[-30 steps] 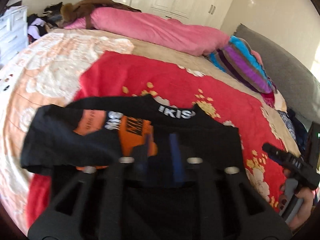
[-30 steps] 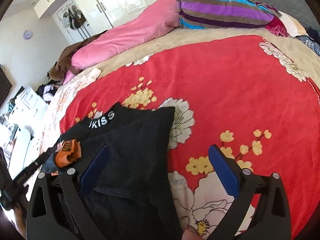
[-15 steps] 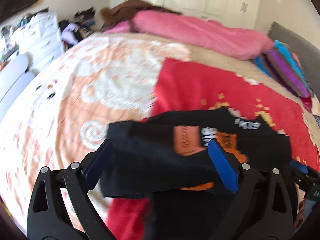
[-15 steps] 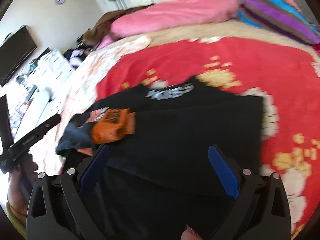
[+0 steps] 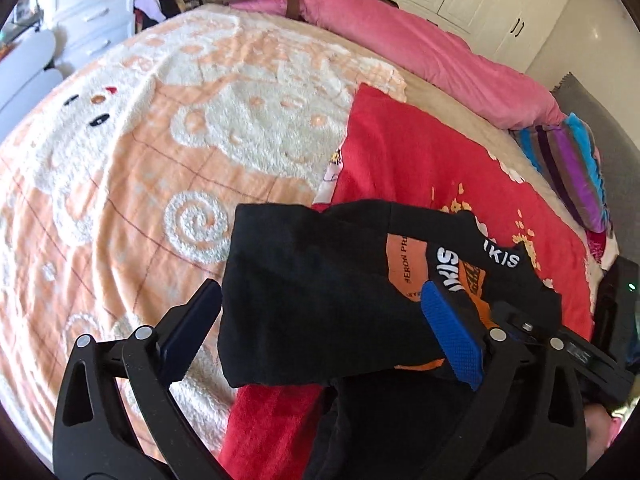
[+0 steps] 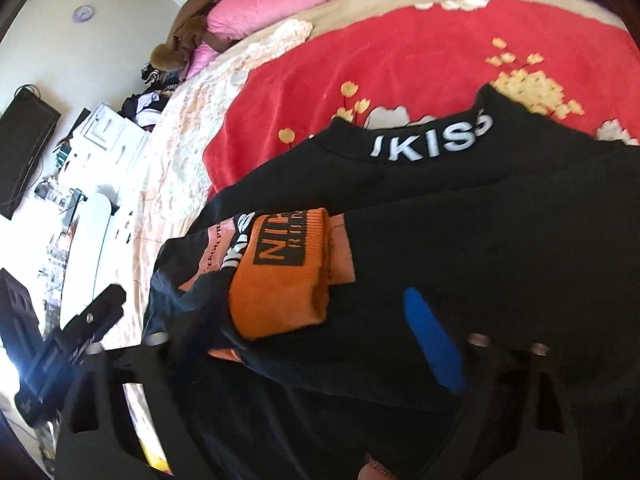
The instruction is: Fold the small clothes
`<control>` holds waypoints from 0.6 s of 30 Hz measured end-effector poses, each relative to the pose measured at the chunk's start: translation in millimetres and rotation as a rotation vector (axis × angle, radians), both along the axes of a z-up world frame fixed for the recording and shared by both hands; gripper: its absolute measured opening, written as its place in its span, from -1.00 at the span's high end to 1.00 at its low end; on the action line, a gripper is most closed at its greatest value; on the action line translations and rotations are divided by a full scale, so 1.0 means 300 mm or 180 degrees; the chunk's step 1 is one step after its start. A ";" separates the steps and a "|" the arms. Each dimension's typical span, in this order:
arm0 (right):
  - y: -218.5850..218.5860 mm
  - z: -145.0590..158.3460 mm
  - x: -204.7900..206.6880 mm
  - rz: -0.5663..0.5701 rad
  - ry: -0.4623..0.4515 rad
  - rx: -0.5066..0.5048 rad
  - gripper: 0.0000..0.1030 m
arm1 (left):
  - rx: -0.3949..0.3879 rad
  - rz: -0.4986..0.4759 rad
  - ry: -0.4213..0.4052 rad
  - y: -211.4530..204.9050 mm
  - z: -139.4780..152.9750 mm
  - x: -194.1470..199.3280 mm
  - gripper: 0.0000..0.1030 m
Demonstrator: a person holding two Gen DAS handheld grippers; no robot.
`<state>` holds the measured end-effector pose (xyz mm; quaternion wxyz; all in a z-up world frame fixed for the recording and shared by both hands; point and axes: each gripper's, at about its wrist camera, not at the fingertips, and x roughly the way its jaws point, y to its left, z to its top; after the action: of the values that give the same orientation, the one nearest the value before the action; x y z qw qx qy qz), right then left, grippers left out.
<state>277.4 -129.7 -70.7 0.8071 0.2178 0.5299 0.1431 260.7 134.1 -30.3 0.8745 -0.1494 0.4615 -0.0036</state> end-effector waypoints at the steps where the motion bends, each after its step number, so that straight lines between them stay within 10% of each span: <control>1: 0.011 -0.013 0.014 0.0013 0.0054 -0.0024 -0.46 | 0.0009 0.0007 0.0004 0.004 -0.001 0.001 -0.81; 3: 0.022 -0.030 0.028 0.0018 0.0115 -0.0022 -0.44 | 0.0005 0.0020 0.0010 0.015 0.001 0.001 -0.81; 12: 0.102 -0.003 0.019 0.0436 -0.0109 -0.0146 0.80 | -0.0150 0.0130 0.0099 0.072 -0.015 0.011 -0.81; 18: 0.100 0.108 -0.027 0.0505 -0.0510 -0.0086 0.84 | -0.0125 0.0137 -0.0004 0.072 0.016 0.005 -0.81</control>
<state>269.2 -99.8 -38.5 0.8358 0.1521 0.4812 0.2163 262.1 155.8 -25.6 0.8715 -0.1764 0.4574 0.0060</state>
